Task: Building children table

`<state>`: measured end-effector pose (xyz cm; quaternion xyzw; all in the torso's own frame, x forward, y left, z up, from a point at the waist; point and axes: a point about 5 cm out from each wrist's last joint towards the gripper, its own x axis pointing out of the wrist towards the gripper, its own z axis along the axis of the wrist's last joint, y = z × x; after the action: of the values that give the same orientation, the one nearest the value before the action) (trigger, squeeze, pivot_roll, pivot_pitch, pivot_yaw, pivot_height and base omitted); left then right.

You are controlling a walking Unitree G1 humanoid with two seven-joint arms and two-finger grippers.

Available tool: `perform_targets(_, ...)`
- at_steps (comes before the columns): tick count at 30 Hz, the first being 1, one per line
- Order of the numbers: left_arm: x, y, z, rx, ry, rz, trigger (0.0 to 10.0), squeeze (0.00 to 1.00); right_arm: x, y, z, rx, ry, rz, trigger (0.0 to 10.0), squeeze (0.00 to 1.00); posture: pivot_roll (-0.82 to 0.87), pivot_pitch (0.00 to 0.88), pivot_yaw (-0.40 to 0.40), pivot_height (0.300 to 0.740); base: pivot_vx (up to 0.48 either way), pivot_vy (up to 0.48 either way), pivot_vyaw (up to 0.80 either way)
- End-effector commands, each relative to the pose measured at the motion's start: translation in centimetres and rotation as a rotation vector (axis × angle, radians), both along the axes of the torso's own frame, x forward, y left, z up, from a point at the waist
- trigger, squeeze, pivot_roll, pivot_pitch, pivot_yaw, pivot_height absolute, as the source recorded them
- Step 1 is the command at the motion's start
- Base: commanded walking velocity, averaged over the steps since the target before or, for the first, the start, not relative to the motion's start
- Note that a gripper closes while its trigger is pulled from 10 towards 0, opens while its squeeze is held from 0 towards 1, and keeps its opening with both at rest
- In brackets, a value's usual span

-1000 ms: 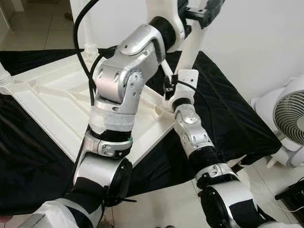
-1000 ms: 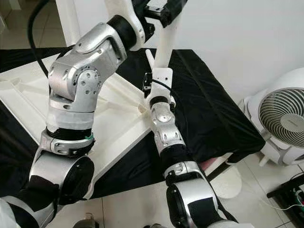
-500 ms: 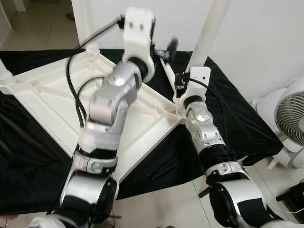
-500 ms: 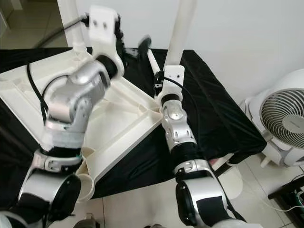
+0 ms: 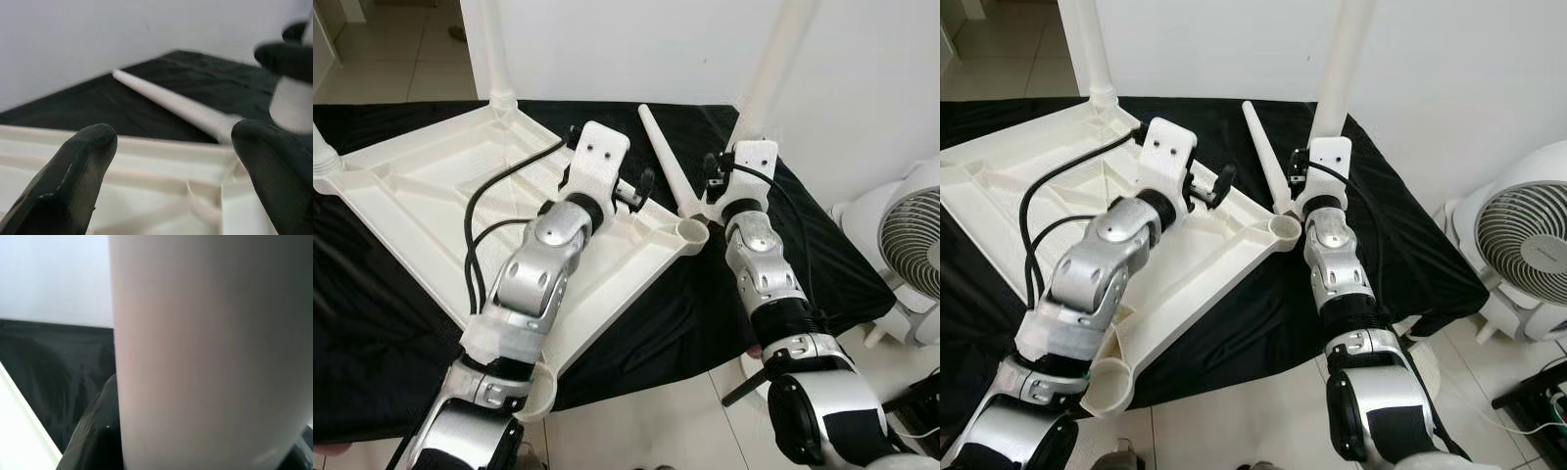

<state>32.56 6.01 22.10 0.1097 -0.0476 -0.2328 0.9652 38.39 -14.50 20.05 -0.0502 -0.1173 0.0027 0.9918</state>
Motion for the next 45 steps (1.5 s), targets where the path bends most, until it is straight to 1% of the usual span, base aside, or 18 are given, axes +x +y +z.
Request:
perform_targets(1, -0.6, -0.6, -0.4, 0.041, -0.009, -0.07, 10.0, 0.0, -0.1, -0.7, -0.7, -0.016, 0.021, -0.002, 10.0, 0.0, 0.12, 0.042, -0.081, 0.74, 0.0, 0.0, 0.0)
perform_targets(3, -0.7, -0.6, -0.6, 0.051, -0.007, -0.077, 10.0, 0.0, -0.1, -0.7, -0.9, -0.02, 0.026, 0.001, 10.0, 0.0, 0.12, 0.042, -0.081, 0.74, 0.0, 0.0, 0.0)
perform_targets(6, -1.7, -1.3, -1.3, 0.069, 0.034, -0.167, 10.0, 0.0, -0.2, -1.1, -1.4, -0.008, 0.043, 0.016, 10.0, 0.0, 0.12, 0.05, -0.083, 0.74, 0.0, 0.0, 0.0)
perform_targets(11, -2.0, -2.0, -1.8, 0.095, 0.052, -0.208, 10.0, 0.0, -0.1, -1.2, -1.1, -0.005, 0.036, 0.016, 10.0, 0.0, 0.13, 0.052, -0.083, 0.74, 0.0, 0.0, 0.0)
perform_targets(12, -2.1, -2.6, -2.1, 0.114, 0.063, -0.237, 10.0, 0.0, -0.1, -1.3, -1.0, -0.005, 0.033, 0.013, 10.0, 0.0, 0.13, 0.055, -0.084, 0.74, 0.0, 0.0, 0.0)
perform_targets(13, -2.1, -2.6, -2.1, 0.114, 0.063, -0.237, 10.0, 0.0, -0.1, -1.3, -1.0, -0.005, 0.033, 0.013, 10.0, 0.0, 0.13, 0.055, -0.084, 0.74, 0.0, 0.0, 0.0)
perform_targets(14, -2.2, -3.2, -2.4, 0.137, 0.07, -0.265, 10.0, 0.0, 0.0, -1.4, -0.8, -0.004, 0.029, 0.009, 10.0, 0.0, 0.13, 0.055, -0.082, 0.74, 0.0, 0.0, 0.0)
perform_targets(15, -2.2, -3.2, -2.4, 0.137, 0.07, -0.265, 10.0, 0.0, 0.0, -1.4, -0.8, -0.004, 0.029, 0.009, 10.0, 0.0, 0.13, 0.055, -0.082, 0.74, 0.0, 0.0, 0.0)
perform_targets(17, -2.3, -4.5, -3.5, 0.19, 0.109, -0.299, 10.0, 0.0, 0.0, -1.5, -0.6, -0.008, 0.02, 0.004, 10.0, 0.0, 0.12, 0.055, -0.075, 0.74, 0.0, 0.0, 0.0)
perform_targets(20, -2.3, -5.1, -4.1, 0.2, 0.141, -0.299, 10.0, 0.0, 0.0, -1.7, -0.5, -0.009, 0.016, 0.001, 10.0, 0.0, 0.12, 0.054, -0.071, 0.74, 0.0, 0.0, 0.0)
perform_targets(24, -2.3, -6.3, -6.1, 0.214, 0.254, -0.269, 10.0, 0.0, -0.2, -1.7, -0.3, -0.01, 0.002, -0.003, 10.0, 0.0, 0.11, 0.055, -0.066, 0.74, 0.0, 0.0, 0.0)
perform_targets(26, -2.3, -6.5, -6.6, 0.23, 0.269, -0.26, 10.0, 0.0, -0.2, -1.7, -0.2, -0.011, 0.0, -0.002, 10.0, 0.0, 0.11, 0.055, -0.066, 0.74, 0.0, 0.0, 0.0)
perform_targets(28, -2.3, -6.5, -6.6, 0.23, 0.269, -0.26, 10.0, 0.0, -0.2, -1.7, -0.2, -0.011, 0.0, -0.002, 10.0, 0.0, 0.11, 0.055, -0.066, 0.74, 0.0, 0.0, 0.0)
perform_targets(29, -2.1, -6.6, -7.5, 0.249, 0.298, -0.239, 10.0, 0.0, -0.2, -1.6, -0.1, -0.012, -0.005, -0.002, 10.0, 0.0, 0.11, 0.058, -0.064, 0.74, 0.0, 0.0, 0.0)
perform_targets(32, -1.8, -6.5, -8.1, 0.254, 0.327, -0.21, 10.0, 0.0, -0.2, -1.7, 0.0, -0.014, -0.009, -0.005, 10.0, 0.0, 0.11, 0.058, -0.064, 0.74, 0.0, 0.0, 0.0)
perform_targets(40, -0.8, -6.1, -8.3, 0.235, 0.357, -0.142, 10.0, 0.0, -0.3, -1.8, 0.0, -0.016, -0.01, -0.013, 10.0, 0.0, 0.1, 0.058, -0.061, 0.74, 0.0, 0.0, 0.0)
perform_targets(44, -0.6, -6.1, -8.2, 0.229, 0.354, -0.139, 10.0, 0.0, -0.2, -1.9, 0.0, -0.017, -0.01, -0.017, 10.0, 0.0, 0.1, 0.056, -0.061, 0.74, 0.0, 0.0, 0.0)
perform_targets(45, -0.5, -6.1, -8.2, 0.226, 0.353, -0.14, 9.6, 0.0, -0.2, -1.9, 0.0, -0.017, -0.009, -0.018, 10.0, 0.0, 0.1, 0.054, -0.06, 0.74, 0.0, 0.0, 0.0)
